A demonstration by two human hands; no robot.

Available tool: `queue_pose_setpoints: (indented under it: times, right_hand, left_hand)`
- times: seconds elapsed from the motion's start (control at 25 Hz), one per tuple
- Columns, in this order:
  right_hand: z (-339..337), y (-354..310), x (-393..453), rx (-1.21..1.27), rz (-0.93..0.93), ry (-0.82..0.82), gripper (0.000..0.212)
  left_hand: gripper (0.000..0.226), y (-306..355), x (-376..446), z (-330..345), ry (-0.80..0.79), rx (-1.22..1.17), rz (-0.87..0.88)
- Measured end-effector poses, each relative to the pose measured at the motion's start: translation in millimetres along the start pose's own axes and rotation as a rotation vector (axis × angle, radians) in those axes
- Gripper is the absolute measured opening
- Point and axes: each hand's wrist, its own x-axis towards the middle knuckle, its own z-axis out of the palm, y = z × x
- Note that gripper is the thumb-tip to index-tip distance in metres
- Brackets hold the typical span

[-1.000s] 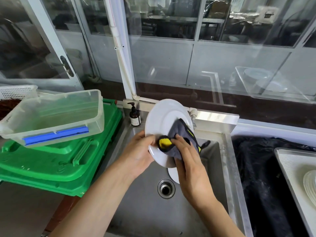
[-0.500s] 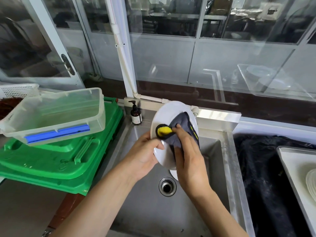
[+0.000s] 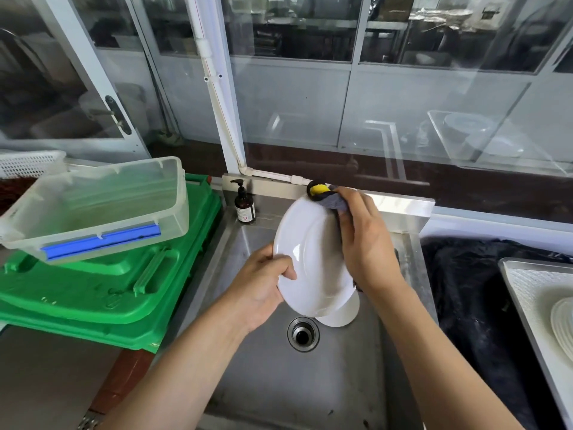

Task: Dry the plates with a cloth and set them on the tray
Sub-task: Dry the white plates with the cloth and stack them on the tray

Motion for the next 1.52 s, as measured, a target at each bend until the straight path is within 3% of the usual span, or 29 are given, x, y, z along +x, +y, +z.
queue_pose_setpoints:
  times: [0.2, 0.44, 0.64, 0.88, 1.12, 1.28, 1.52]
  right_hand:
    - [27, -30, -11, -0.241, -0.325, -0.111, 0.045]
    - [-3, 18, -13, 0.026, 0.092, 0.117, 0.033]
    - [19, 20, -75, 0.089, 0.172, 0.192, 0.036]
    - [46, -16, -120, -0.045, -0.061, 0.091, 0.047]
    - [55, -28, -113, -0.225, -0.264, -0.002, 0.051]
    - [44, -9, -123, -0.181, -0.154, 0.032, 0.053]
    - [40, -23, -91, -0.138, -0.143, 0.059, 0.044]
  left_hand:
    - [0.03, -3, 2, 3, 0.003, 0.003, 0.009]
    - [0.051, 15, 7, -3, 0.017, -0.149, 0.008]
    - [0.053, 25, 14, -6, 0.035, -0.29, 0.057]
    - [0.046, 29, 24, -4, 0.077, -0.348, 0.099]
    - [0.043, 22, 17, 0, 0.128, -0.292, -0.003]
    - [0.05, 24, 16, -2, 0.089, -0.323, 0.095]
    - [0.047, 12, 6, 6, 0.025, -0.285, 0.018]
